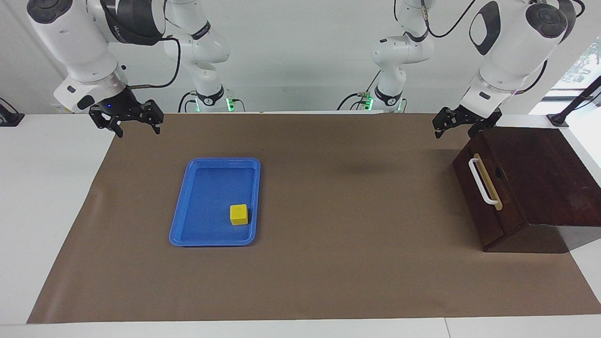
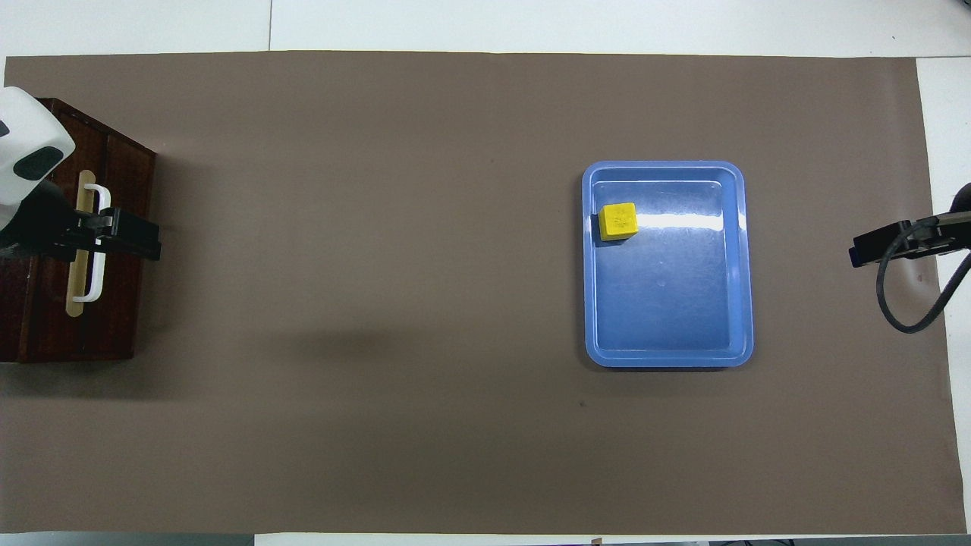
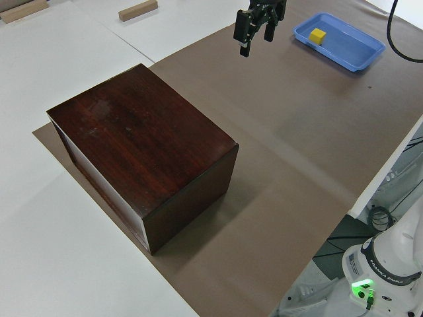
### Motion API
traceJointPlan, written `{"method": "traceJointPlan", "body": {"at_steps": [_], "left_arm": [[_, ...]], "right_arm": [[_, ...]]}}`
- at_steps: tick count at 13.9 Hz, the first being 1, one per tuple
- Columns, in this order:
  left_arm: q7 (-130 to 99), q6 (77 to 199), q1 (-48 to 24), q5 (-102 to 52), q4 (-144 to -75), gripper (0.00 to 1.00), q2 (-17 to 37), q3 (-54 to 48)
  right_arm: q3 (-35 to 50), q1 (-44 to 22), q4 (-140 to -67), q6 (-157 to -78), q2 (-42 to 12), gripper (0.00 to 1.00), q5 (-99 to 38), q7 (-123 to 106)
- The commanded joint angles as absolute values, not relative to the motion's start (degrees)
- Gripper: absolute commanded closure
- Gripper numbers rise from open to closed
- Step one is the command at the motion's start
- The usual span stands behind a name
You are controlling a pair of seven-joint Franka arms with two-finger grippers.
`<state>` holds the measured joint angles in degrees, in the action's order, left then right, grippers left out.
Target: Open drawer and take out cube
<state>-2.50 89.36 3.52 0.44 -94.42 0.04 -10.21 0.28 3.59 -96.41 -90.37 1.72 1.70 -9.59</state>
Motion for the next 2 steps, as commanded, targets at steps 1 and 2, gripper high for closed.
{"method": "traceJointPlan", "body": {"at_steps": [1, 2], "left_arm": [[-1.8, 89.4, 3.4, -0.3, -96.0, 0.00, -1.7, -9.8], [-1.7, 89.3, 3.4, -0.3, -96.0, 0.00, -1.7, -9.8]], "right_arm": [[1.3, 4.8, -97.4, -90.4, 2.6, 0.00, 2.7, -10.7], [1.3, 4.9, -97.4, -90.4, 2.7, 0.00, 2.7, -10.7]]}}
